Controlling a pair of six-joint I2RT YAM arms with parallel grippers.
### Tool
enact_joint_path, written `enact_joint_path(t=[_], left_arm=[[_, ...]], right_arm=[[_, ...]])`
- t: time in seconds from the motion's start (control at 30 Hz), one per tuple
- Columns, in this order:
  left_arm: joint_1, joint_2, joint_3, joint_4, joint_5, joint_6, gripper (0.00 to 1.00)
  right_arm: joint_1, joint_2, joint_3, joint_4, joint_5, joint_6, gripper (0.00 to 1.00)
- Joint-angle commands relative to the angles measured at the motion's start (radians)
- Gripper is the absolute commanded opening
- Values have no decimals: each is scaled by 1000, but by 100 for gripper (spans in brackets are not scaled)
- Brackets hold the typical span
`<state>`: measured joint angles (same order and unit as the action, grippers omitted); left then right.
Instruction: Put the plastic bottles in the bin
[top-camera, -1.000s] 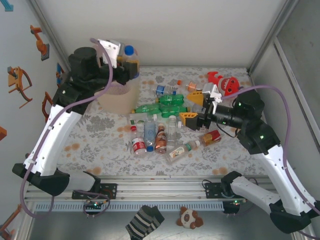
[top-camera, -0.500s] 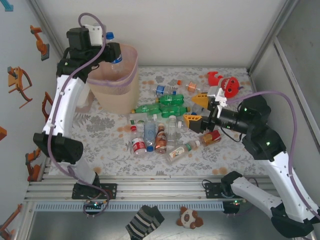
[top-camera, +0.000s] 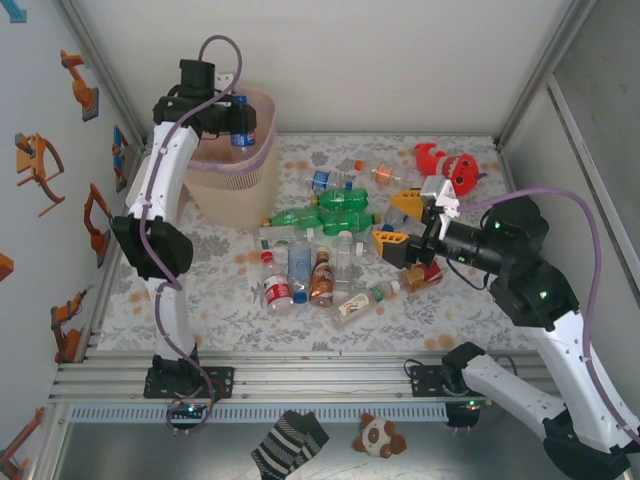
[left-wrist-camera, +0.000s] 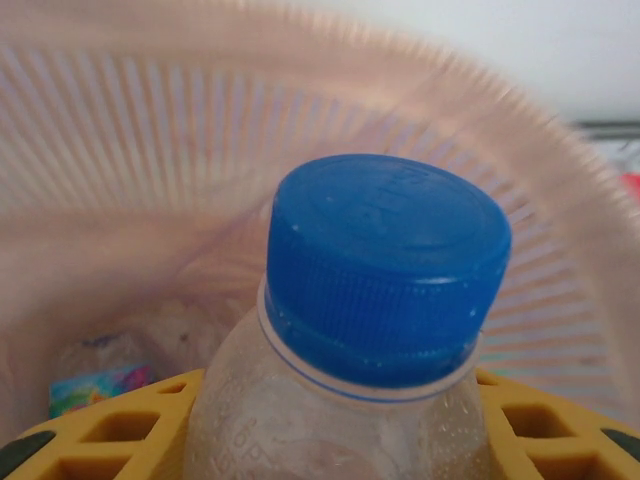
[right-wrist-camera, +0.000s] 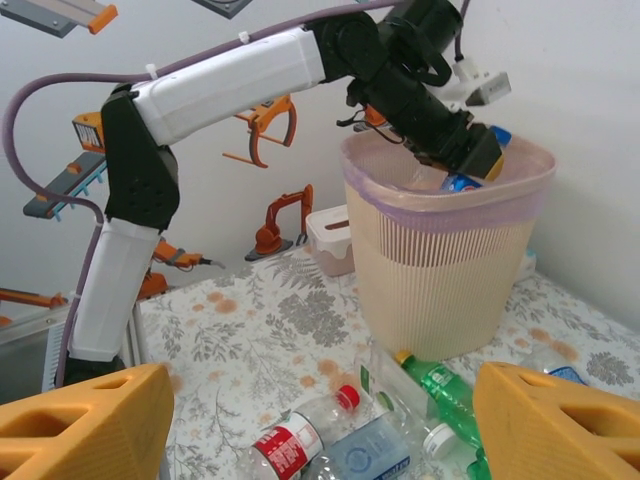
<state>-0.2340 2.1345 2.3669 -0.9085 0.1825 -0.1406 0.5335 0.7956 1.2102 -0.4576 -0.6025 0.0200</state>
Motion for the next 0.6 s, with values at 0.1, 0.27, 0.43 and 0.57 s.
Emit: enact_joint_path(t=[0.1,0.27,0.43,0.57], left_arm=[[-14,65,51,-148,-13,44,27],[-23,114,55,-206,39,71,27],[-37,172,66,-282,47,110,27],[-43,250,119,-374,50,146,28]], right_arm=[[6,-4,2,-1,34,-21,77],[6,3,4,-1,35,-23,77],[6,9,10,-3,32,-23,77],[6,14,14,-1,23,-20,77]])
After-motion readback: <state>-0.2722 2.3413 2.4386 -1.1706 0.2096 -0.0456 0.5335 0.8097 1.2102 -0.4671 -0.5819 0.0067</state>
